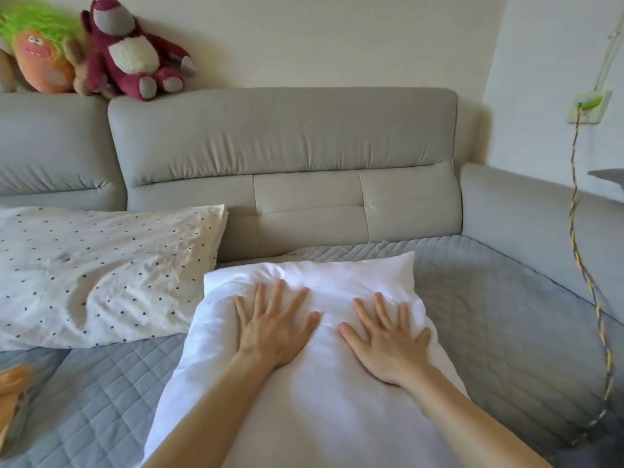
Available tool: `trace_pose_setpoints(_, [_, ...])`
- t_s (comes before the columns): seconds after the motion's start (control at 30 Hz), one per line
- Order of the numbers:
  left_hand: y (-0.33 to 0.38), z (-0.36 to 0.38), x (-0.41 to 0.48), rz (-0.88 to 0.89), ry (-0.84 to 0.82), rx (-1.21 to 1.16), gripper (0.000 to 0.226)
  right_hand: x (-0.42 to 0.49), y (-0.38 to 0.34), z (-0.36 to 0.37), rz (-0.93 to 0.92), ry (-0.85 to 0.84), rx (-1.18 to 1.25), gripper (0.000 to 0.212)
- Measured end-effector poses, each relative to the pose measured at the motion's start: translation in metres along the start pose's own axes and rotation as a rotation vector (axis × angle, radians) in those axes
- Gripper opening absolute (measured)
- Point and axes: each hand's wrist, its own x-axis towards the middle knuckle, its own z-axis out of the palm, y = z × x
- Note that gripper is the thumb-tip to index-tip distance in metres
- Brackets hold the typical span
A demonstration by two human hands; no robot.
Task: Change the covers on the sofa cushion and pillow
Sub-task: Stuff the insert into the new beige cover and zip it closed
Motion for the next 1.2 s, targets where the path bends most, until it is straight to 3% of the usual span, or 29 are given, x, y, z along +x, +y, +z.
trace_pose_setpoints(0.33, [-0.01, 0.015, 0.067, -0.005, -0.133, 0.074, 0.065, 0.082, -0.017, -0.004, 0.071, -0.138, -0.012, 0.086])
trace_pose_setpoints(0.57, [-0.003, 0.009, 0.022, 0.139, -0.034, 0.115, 0.052, 0.04, -0.01, -0.008, 0.06, -0.158, -0.183, 0.089])
trace_pose_setpoints(0.73, [-0.007, 0.027, 0.033, 0.158, -0.072, 0.17, 0.084, 0.049, -0.014, 0.009, -0.072, 0.072, -0.242, 0.094])
trace_pose_setpoints(0.83, [-0.005, 0.031, 0.053, 0.166, -0.13, 0.142, 0.081, 0.067, -0.017, 0.015, -0.231, 0.255, -0.229, 0.095])
trace_pose_setpoints(0.93, [0.001, 0.031, 0.061, 0.161, -0.178, 0.132, 0.072, 0.083, -0.026, 0.007, -0.37, 0.625, -0.158, 0.071])
trace_pose_setpoints(0.97, [0.001, 0.028, 0.06, 0.164, -0.194, 0.126, 0.069, 0.089, -0.028, 0.005, -0.371, 0.642, -0.109, 0.064])
trace_pose_setpoints(1.1, [-0.015, -0.01, 0.052, 0.146, -0.281, -0.081, 0.053, 0.107, -0.014, 0.019, -0.101, 0.113, -0.121, 0.067])
trace_pose_setpoints(1.13, [-0.018, -0.024, 0.054, 0.106, -0.218, -0.154, 0.047, 0.11, -0.01, 0.019, -0.039, 0.031, -0.105, 0.07])
trace_pose_setpoints(1.2, [-0.026, -0.04, 0.068, -0.059, 0.068, -0.195, 0.04, 0.111, -0.01, 0.016, 0.018, 0.007, -0.072, 0.074])
